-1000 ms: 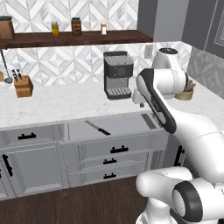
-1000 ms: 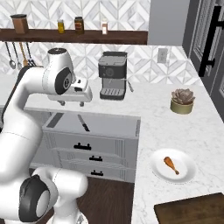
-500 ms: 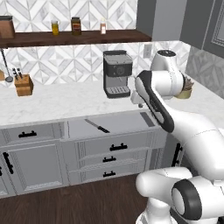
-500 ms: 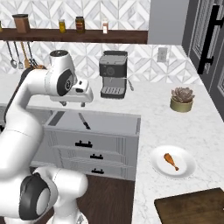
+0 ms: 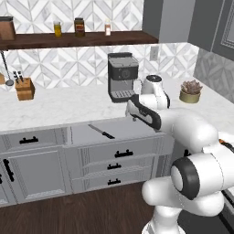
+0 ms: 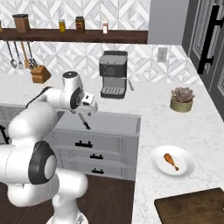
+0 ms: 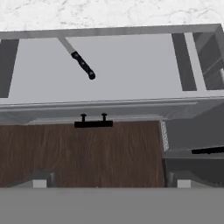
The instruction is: Pick up the knife from the drawer and place it on the cutting board. Then place the meat from the plate to the cutting board.
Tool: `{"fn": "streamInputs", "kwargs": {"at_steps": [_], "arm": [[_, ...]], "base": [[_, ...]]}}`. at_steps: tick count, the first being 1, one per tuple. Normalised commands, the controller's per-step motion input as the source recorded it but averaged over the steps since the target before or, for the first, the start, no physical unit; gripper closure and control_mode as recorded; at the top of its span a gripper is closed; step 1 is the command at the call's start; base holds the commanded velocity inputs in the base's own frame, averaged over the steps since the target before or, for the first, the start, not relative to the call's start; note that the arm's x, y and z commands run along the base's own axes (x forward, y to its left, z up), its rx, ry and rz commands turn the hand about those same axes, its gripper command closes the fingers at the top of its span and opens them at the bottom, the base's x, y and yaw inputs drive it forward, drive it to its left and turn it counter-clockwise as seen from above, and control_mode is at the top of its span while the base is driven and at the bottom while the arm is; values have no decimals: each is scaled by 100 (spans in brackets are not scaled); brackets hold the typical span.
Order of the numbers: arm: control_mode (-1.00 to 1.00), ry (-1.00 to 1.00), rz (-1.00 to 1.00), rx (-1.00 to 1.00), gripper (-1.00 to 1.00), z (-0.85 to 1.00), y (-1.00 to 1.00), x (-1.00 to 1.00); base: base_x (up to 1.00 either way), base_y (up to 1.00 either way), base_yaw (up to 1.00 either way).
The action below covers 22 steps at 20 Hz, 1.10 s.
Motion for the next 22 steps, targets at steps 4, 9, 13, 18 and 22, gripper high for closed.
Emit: {"fn": "streamInputs", "kwargs": {"at_steps": [4,9,13,18,22], "arm": [[-100,-13,-29,0,-100,-81,18,100],[-100,-22,-11,2,-100,-83,-3,39],[-100,-1,9,0,-100,-32,-10,20],[-100,1,17,0,-100,-3,-14,16],[-100,9,9,0,-100,-1,-2,6]], "base": [[0,0,0],[0,0,0],[0,0,0],[0,0,0],[0,0,0]]}}
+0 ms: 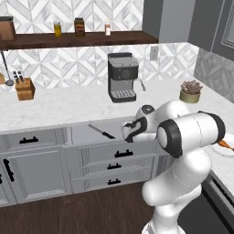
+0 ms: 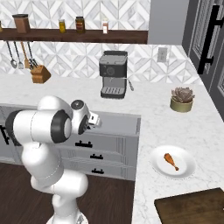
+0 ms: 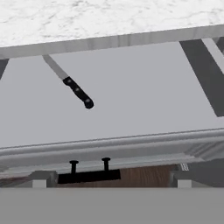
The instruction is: Pick up the knife from the drawer and place it on the cutting board. Then place the meat from the plate to the cutting board.
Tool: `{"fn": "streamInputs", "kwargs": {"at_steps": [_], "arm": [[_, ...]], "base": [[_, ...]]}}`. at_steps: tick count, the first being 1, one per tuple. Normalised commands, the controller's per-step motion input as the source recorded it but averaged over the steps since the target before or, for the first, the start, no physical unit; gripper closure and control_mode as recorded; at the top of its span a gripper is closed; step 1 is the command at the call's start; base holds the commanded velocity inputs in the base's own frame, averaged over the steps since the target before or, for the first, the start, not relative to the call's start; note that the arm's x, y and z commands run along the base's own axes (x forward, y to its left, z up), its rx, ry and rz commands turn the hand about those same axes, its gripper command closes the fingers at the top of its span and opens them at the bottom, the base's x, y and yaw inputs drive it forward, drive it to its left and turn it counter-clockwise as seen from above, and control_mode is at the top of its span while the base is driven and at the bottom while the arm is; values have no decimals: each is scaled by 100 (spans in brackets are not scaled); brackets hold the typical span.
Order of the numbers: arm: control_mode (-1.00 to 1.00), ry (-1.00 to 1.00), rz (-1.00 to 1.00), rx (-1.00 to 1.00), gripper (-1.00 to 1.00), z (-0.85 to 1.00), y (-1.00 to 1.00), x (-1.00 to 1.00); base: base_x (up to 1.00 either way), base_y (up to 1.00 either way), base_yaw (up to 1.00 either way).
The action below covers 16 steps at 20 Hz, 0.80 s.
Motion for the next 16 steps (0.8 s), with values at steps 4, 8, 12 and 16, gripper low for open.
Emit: {"fn": "streamInputs", "kwargs": {"at_steps": [4,8,12,16], "arm": [[-100,12,3,0,-100,-24,0,6],[-100,6,0,0,-100,-8,0,17],[-100,0,0,0,-100,-6,0,22],[-100,0,0,0,-100,-17,0,29]], "base": [[0,0,0],[0,0,0],[0,0,0],[0,0,0]]}}
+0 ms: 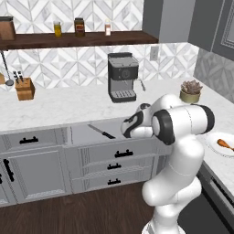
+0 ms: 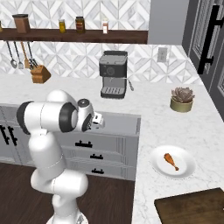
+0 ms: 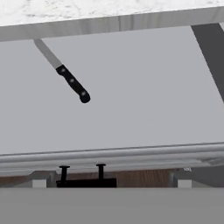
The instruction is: Pick up the knife from the drawer and place it on the cutting board. Then place the meat from the plate to the cutting board.
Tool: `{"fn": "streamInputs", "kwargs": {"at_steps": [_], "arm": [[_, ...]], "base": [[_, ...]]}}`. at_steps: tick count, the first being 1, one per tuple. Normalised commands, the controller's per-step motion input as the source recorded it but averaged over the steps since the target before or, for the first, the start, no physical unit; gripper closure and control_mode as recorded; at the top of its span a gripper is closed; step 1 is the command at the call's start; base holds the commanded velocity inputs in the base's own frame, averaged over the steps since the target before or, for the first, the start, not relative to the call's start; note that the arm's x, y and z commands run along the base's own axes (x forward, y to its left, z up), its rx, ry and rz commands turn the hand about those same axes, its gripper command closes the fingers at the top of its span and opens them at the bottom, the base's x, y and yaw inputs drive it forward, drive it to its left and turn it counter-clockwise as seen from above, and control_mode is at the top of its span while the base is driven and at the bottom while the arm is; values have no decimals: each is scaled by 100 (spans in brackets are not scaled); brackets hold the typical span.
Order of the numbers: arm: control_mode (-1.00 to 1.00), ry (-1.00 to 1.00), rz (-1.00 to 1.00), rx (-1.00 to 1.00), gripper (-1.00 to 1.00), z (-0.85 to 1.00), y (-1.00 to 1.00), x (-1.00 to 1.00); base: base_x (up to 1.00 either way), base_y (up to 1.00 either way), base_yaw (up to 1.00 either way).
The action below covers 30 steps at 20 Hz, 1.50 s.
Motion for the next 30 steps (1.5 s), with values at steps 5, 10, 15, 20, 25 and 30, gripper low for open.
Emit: {"fn": "streamInputs", "kwargs": {"at_steps": [5,10,15,20,25,30], "arm": [[-100,0,0,0,-100,-24,0,28],[-100,0,0,-2,-100,-38,0,21],[-100,0,0,-2,-100,-37,0,18],[-100,0,0,-1,-100,-34,0,2],[-100,0,0,0,-100,-38,0,-18],[-100,0,0,0,-100,-60,3,-69]], "base": [[0,0,0],[0,0,0],[0,0,0],[0,0,0],[0,0,0],[0,0,0]]}}
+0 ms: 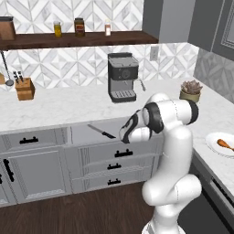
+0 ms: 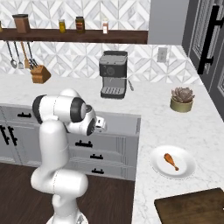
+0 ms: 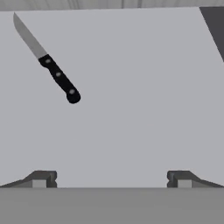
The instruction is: Pick up the knife from the drawer and place it on the cutting board. Then place the meat from the plate to the cutting board.
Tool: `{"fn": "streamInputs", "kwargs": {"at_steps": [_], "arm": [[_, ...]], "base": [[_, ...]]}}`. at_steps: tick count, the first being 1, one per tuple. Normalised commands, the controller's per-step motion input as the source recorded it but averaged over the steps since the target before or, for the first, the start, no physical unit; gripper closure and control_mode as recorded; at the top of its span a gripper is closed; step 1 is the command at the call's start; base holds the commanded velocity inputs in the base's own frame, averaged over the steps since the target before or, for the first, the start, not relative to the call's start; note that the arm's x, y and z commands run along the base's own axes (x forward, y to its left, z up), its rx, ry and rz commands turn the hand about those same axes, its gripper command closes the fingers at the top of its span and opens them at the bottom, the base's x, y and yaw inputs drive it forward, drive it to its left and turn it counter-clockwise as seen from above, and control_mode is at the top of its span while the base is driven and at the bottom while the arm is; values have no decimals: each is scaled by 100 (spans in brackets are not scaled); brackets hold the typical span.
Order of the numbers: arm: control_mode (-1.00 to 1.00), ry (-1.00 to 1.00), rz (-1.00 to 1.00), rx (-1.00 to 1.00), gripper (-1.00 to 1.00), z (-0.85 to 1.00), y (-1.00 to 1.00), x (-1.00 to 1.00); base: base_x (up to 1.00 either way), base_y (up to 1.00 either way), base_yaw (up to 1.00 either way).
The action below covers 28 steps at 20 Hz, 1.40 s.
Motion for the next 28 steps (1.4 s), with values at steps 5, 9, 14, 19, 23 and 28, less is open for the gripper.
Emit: {"fn": "streamInputs", "kwargs": {"at_steps": [5,9,14,19,23,28], "arm": [[-100,0,0,0,-100,-59,0,-98],[-100,9,0,0,-100,-42,0,-100],[-100,11,0,0,-100,-38,0,-100],[-100,13,0,0,-100,-25,0,-100],[-100,16,0,0,-100,-15,0,-100],[-100,4,2,-1,-100,31,1,-43]], "base": [[0,0,0],[0,0,0],[0,0,0],[0,0,0],[0,0,0],[0,0,0]]}}
